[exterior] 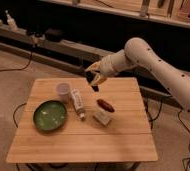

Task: Place the eraser in the ceramic cup

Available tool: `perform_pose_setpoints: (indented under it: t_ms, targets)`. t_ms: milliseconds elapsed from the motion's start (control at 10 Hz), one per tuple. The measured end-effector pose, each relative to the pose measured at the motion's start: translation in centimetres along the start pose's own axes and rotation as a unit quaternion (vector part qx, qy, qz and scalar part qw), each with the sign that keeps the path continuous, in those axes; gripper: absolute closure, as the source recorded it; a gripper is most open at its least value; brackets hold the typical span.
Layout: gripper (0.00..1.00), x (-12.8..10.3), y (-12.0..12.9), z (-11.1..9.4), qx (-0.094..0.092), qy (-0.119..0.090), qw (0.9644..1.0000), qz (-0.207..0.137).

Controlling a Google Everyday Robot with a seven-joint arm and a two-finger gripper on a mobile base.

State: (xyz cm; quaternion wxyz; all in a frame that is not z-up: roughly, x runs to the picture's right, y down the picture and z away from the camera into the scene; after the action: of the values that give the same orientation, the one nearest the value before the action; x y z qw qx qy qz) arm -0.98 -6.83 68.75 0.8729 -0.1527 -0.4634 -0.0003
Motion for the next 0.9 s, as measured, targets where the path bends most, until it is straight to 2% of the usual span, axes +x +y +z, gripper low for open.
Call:
perform_pose_setpoints:
  t_ms: [100,200,300,700,800,900]
  targets:
    - [0.91,-0.9,-0.5,0.4,-0.006,-0.037,0.9992,-0.013]
    - [0.91,-1.5,-0.8,1.2,-0.016,-0.065,0.9975,-0.024]
    - [0.91,-1.9,-0.9,1.6,-0.020,-0.078,0.9963,-0.031]
    - [0.91,-2.0,-0.9,1.6,-0.020,-0.081,0.9961,-0.030]
    - [0.91,-2.0,-1.0,1.7,-0.018,-0.087,0.9957,-0.027]
    - [0.91,-1.8,-1.4,2.7,-0.016,-0.101,0.9944,-0.026]
